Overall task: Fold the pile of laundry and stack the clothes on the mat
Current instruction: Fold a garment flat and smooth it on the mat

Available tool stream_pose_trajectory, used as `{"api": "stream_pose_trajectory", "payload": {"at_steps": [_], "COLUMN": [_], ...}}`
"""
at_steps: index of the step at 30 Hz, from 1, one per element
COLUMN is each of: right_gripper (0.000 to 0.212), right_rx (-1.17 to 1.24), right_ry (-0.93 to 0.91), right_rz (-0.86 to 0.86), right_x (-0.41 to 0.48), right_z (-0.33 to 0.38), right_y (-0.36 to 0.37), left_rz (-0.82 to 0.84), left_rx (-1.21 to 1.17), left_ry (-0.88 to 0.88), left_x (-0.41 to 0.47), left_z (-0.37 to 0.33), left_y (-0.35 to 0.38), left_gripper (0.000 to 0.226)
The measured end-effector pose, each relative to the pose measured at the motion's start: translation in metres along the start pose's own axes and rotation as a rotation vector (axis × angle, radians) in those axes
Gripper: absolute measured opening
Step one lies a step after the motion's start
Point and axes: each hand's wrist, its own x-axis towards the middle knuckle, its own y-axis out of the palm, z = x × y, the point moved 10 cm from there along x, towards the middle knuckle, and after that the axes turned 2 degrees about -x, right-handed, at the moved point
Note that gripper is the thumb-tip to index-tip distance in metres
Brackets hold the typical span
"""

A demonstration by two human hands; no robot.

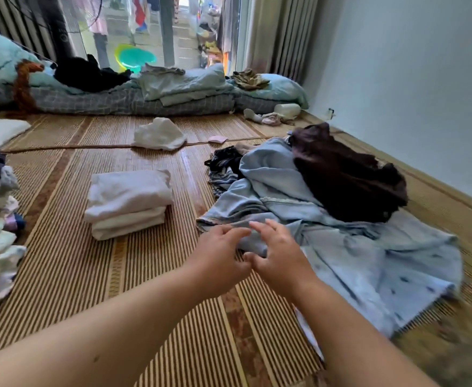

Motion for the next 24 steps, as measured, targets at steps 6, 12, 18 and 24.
{"api": "stream_pose_trajectory", "payload": {"at_steps": [6,12,18,24], "right_gripper": [0.071,0.083,0.075,0.071], "right_rx": [-0.181,-0.262,-0.232,-0.251], "right_ry": [0.150,0.462,0.529,0.515], "right_rz": [0.096,0.170,0.045,0.053], "right_x": [-0.026,-0.032,-0.026,-0.025], "right_z": [-0.085,-0.177,-0.205,-0.201], "right_y": [-0.022,-0.036,-0.052,-0.039], "left_rz": [0.037,0.124,0.081,0.092], "left_rx": [0.040,0.184,0.285,0.426], "left_ry": [0.037,0.004,-0.052,0.078], "left_x": [0.014,0.048,0.078,0.134], "left_z": [-0.043,-0.052,-0.047,-0.080], "left_y": [0.079,0.130,0.135,0.121], "left_gripper": [0.072,0.081,0.071,0.069]}}
